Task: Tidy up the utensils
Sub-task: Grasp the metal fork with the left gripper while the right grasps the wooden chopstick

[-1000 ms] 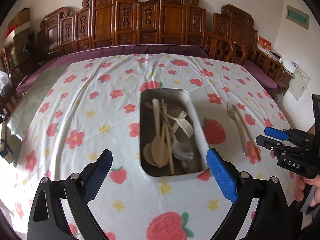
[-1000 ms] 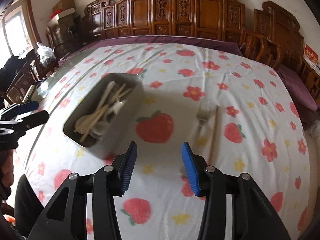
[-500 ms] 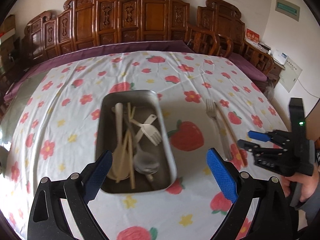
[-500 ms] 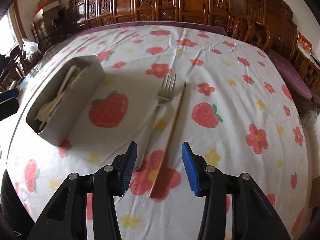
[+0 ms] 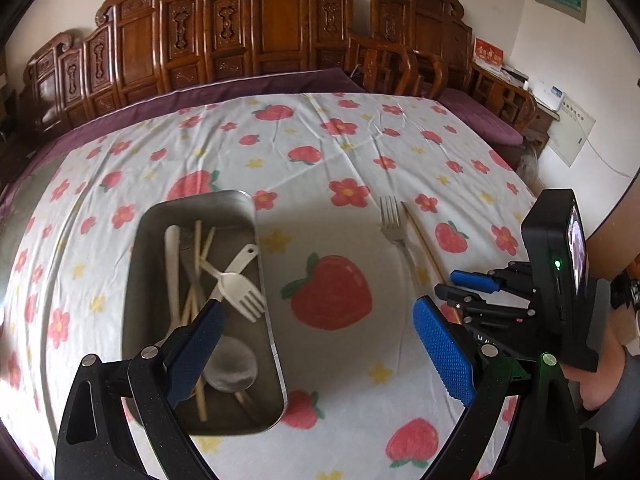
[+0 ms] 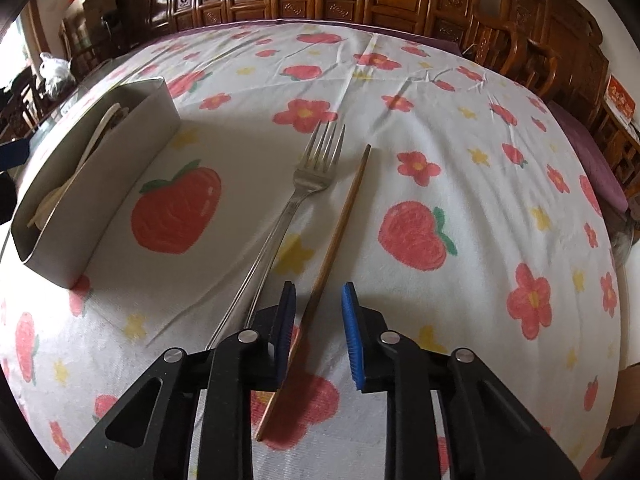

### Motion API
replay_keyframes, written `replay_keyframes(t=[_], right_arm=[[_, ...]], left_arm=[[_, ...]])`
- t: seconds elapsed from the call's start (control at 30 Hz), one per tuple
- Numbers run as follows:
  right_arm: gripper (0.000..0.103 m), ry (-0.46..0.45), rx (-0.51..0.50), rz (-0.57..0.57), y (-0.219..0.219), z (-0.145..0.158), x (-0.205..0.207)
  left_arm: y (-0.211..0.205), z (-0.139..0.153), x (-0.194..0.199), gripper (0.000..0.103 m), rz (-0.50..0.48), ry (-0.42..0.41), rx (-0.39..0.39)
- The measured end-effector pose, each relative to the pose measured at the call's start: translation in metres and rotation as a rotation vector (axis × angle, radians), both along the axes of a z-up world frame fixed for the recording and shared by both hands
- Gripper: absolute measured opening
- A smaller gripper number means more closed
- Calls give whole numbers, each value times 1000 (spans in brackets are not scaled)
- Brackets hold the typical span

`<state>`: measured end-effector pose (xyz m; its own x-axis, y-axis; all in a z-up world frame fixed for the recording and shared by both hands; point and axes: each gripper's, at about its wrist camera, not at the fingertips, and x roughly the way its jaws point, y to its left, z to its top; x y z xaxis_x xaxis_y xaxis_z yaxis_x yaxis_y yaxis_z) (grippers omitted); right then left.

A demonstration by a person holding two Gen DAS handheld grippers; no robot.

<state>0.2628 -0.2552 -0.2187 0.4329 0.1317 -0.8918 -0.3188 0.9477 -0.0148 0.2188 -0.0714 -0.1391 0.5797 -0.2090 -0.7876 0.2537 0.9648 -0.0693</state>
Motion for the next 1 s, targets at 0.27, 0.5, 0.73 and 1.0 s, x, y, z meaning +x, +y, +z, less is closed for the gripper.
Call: replay_keyframes(t=[0.27, 0.5, 0.73, 1.0], right_arm=[[6, 33, 5, -32, -17, 1, 1], [6, 30, 47, -76, -42, 5, -5], [6, 10, 61, -92, -62, 14, -10], [6, -16, 76, -107, -78, 25, -17]], left_arm=[[-24, -12, 14, 91, -22, 21, 11], [-50, -28, 27, 91, -43, 56, 15], [-78, -50, 42, 91, -61, 108, 8], [-109, -67, 56, 81, -94, 137, 36]])
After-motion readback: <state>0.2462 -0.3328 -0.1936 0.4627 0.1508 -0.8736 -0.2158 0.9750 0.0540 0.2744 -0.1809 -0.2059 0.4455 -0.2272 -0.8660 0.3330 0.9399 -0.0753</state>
